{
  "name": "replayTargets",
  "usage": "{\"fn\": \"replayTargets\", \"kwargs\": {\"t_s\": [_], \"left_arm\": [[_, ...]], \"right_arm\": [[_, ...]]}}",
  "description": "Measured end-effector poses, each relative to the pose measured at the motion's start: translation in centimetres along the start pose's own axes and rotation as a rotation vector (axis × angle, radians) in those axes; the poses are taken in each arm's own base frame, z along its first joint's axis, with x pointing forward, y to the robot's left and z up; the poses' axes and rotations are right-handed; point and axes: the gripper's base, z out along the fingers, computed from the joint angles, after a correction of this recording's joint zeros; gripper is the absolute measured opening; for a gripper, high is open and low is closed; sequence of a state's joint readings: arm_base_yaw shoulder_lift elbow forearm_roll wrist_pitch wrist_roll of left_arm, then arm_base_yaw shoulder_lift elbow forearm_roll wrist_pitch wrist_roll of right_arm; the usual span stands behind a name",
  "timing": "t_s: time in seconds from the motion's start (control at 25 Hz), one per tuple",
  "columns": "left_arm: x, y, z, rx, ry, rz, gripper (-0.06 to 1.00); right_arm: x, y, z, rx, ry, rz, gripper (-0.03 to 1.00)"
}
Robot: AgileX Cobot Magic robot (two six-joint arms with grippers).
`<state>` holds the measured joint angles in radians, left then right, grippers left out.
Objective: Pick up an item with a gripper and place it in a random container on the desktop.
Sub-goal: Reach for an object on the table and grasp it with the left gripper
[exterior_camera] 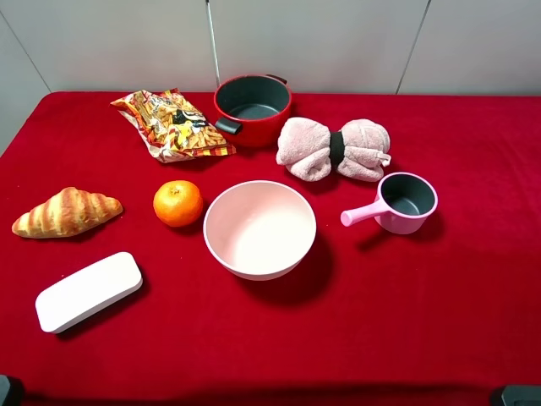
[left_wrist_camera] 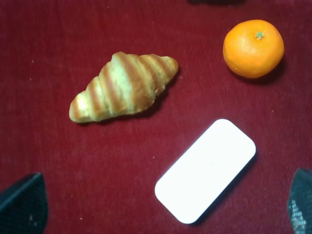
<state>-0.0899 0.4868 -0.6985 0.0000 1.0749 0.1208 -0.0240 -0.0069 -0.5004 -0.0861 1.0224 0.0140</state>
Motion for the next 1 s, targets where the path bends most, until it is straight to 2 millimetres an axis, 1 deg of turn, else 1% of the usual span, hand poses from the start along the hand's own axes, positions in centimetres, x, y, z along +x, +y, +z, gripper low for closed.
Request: {"fn": "replayTargets", "kwargs": {"t_s": [0.12, 0.24, 0.52, 0.72, 1.0], "left_arm": [[-2.1, 0.2, 0.5, 0.007, 0.056, 0.036, 0.98], [-3.9, 0.5, 1.5, 0.022, 0.145, 0.071, 0.98], [-7.2, 0.9, 4.2, 0.065, 0.326, 0.158, 0.98], [-8.9, 1.1, 6.1, 0.092, 0.387, 0.203, 0.98], [-10.3, 1.4, 8.6, 0.131, 0.471, 0.298, 0.98]], "right_arm": [[0.0, 0.0, 0.0, 0.000, 0.000, 0.000, 0.69], [0.0, 0.0, 0.0, 0.000, 0.000, 0.000, 0.69], [0.0, 0.0, 0.0, 0.000, 0.000, 0.000, 0.69], [0.0, 0.0, 0.0, -0.001, 0.000, 0.000, 0.69], [0.0, 0.0, 0.0, -0.001, 0.000, 0.000, 0.69]]}}
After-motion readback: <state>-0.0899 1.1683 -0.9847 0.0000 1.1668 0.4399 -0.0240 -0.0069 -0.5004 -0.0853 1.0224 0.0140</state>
